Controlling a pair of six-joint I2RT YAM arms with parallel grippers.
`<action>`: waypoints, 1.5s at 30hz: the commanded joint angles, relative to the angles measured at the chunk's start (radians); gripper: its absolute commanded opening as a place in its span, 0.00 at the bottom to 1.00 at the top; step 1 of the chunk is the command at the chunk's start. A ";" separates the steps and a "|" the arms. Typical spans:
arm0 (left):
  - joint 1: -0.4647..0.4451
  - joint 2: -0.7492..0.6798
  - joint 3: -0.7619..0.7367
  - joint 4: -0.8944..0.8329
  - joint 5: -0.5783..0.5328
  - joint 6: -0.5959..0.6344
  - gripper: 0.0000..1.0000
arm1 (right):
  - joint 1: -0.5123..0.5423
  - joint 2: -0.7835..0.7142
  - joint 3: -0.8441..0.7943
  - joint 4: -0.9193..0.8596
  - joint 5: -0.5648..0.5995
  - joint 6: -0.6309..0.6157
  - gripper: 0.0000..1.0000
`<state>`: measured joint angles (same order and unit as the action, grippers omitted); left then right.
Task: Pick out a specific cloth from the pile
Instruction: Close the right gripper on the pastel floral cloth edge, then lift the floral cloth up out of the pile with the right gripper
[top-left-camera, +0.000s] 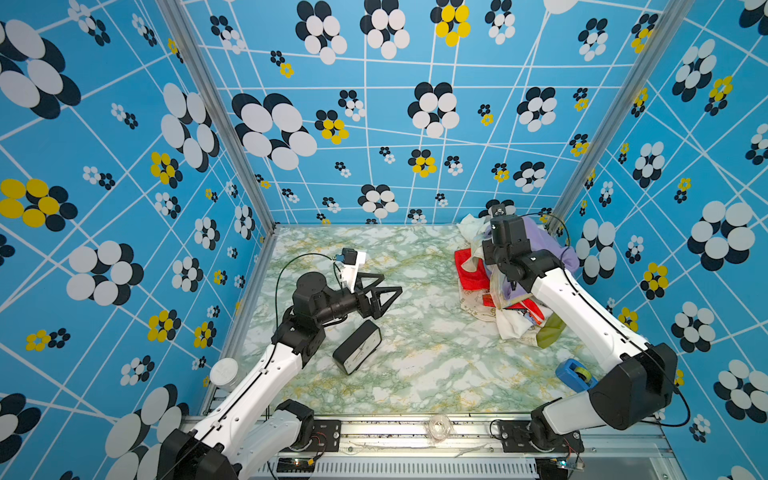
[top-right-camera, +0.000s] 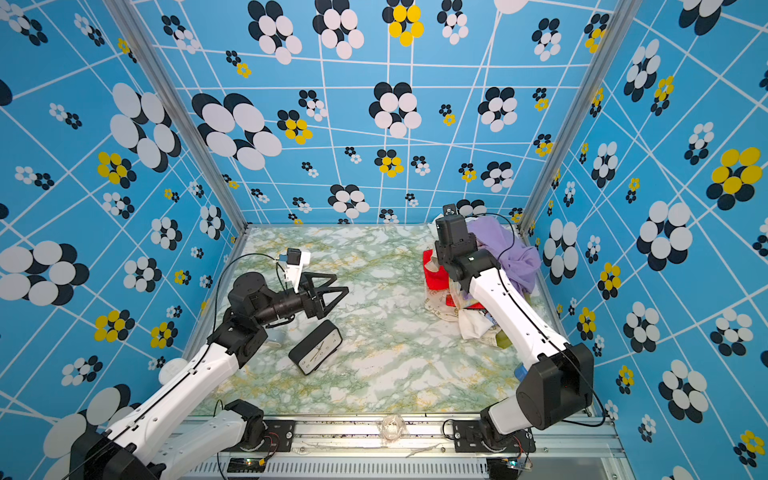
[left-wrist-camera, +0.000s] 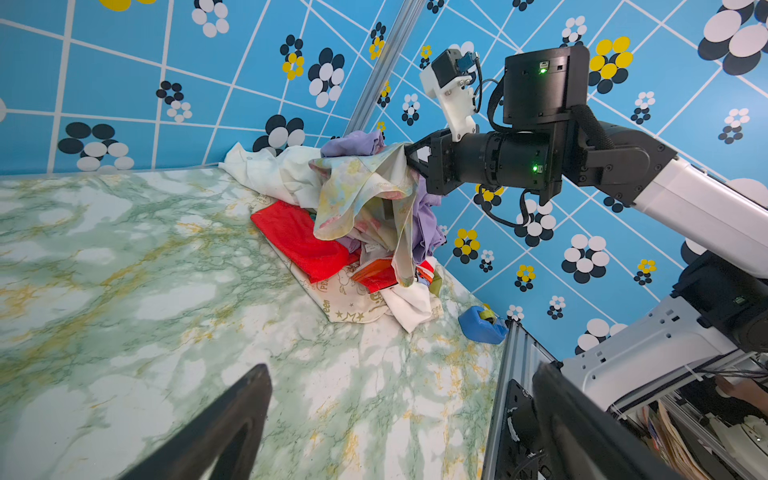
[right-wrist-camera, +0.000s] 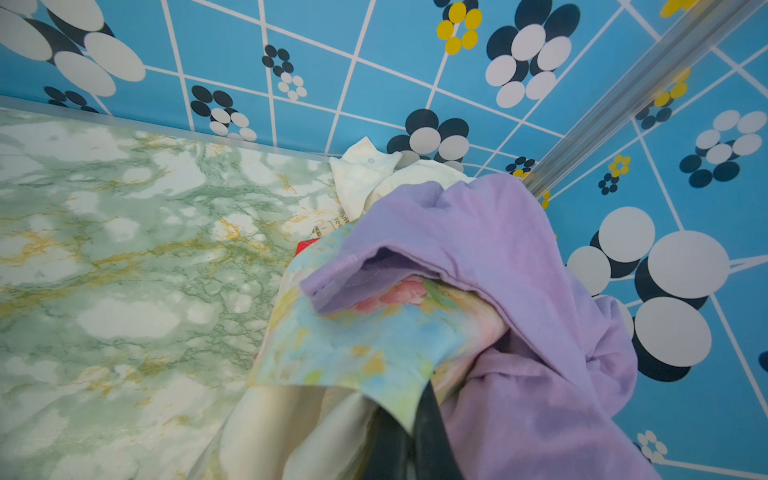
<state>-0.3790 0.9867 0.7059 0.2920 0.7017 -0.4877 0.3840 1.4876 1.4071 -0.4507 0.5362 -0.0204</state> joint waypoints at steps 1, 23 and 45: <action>0.000 -0.020 -0.011 0.016 -0.013 -0.006 0.99 | 0.011 -0.028 0.062 0.081 -0.031 -0.031 0.00; 0.002 -0.006 -0.003 -0.002 -0.025 0.008 0.99 | -0.048 0.039 0.308 0.058 -0.099 -0.042 0.00; 0.003 -0.008 -0.002 -0.010 -0.029 0.015 0.99 | -0.066 0.073 0.487 0.001 -0.212 -0.002 0.00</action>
<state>-0.3790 0.9833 0.7059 0.2916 0.6804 -0.4866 0.3237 1.5669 1.8454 -0.4690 0.3603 -0.0540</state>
